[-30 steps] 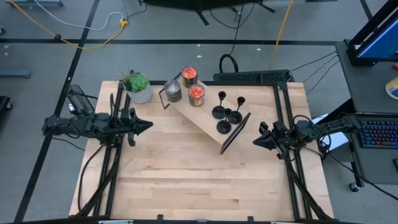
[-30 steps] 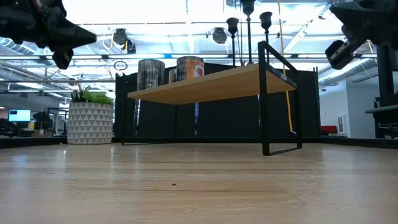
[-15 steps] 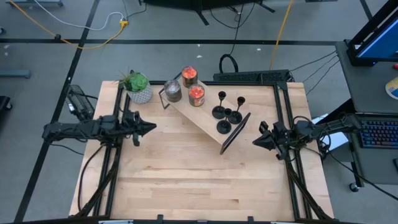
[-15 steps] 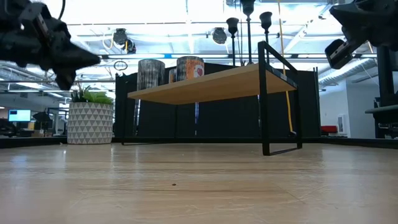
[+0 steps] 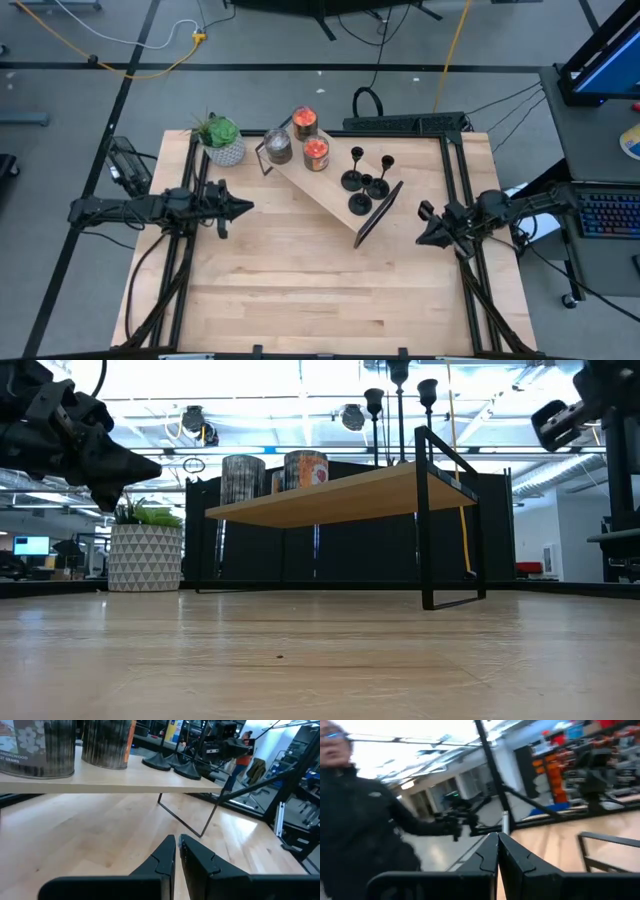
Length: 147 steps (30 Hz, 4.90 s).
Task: Pick & Place candle stick holders
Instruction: Return to Home Position
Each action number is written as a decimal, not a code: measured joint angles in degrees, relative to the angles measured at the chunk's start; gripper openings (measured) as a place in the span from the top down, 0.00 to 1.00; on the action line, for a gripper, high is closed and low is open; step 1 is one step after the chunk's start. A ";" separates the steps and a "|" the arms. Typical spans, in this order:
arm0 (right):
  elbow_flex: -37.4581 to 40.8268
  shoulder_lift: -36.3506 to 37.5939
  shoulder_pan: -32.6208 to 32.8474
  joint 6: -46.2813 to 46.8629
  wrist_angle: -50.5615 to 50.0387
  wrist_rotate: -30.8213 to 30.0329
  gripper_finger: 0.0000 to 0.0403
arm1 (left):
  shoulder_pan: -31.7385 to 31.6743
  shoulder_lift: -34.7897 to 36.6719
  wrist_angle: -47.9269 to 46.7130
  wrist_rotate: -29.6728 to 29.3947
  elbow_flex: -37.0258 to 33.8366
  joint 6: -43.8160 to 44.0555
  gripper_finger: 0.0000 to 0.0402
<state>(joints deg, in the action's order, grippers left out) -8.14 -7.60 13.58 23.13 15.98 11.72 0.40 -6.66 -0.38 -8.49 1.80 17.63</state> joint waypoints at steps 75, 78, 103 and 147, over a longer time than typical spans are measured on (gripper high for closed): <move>0.76 6.34 0.01 -9.92 -18.84 -20.67 1.00 | -0.01 -0.09 2.27 -0.52 -0.09 -3.48 0.92; 0.76 6.34 0.00 -9.94 -18.83 -20.67 1.00 | 0.00 -0.09 2.27 -0.52 -0.09 -3.48 0.92; 0.76 6.34 0.01 -9.92 -18.84 -20.67 1.00 | 0.00 -0.09 2.29 -0.55 -0.02 -3.48 0.92; 0.76 6.34 0.02 -9.92 -18.84 -20.66 1.00 | -0.02 -0.09 2.29 -0.56 -0.02 -3.48 0.92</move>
<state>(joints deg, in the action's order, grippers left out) -7.38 -1.26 13.61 13.21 -2.85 -8.94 0.38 -6.74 1.91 -9.06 1.78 14.15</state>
